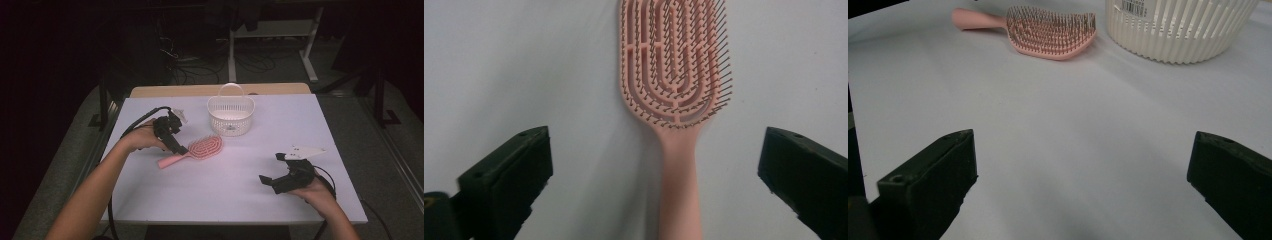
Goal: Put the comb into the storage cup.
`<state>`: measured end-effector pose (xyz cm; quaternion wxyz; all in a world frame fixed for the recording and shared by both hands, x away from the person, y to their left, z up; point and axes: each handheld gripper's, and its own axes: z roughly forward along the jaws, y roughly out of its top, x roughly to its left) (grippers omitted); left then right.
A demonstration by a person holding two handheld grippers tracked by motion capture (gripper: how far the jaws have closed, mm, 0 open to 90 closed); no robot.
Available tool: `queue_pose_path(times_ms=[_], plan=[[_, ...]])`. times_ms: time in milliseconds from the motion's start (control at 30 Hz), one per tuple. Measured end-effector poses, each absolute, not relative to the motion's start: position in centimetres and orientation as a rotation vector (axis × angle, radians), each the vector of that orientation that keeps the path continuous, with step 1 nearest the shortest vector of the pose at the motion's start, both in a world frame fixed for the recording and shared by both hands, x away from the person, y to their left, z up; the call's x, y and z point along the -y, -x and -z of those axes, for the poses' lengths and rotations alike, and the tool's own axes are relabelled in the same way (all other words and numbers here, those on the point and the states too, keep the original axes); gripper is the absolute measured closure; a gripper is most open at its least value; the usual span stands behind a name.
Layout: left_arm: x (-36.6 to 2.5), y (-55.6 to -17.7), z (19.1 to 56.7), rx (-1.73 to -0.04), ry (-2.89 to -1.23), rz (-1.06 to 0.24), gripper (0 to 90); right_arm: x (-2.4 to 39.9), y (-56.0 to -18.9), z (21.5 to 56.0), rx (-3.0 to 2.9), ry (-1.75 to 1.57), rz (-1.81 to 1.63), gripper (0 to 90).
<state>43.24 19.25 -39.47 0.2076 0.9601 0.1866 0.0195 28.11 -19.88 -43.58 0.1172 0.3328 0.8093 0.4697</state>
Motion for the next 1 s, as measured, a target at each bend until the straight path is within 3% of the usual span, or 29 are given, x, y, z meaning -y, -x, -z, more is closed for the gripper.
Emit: queue_pose_path(times_ms=[233, 367, 1000], plan=[[-19.0, -43.1, 39.8, -0.51, -2.694, -0.038, 7.5, 19.9, -28.1, 43.6, -2.368, -0.975, -1.375, 0.0], [-18.9, -43.0, 39.9, -0.497, -2.707, -0.042, 14.4, 19.9, -28.1, 43.6, -2.368, -0.976, -1.376, 0.0], [-18.6, -42.9, 41.2, -0.524, -2.76, 0.009, 30.2, 19.9, -28.1, 43.6, -2.368, -0.976, -1.375, 0.0]])
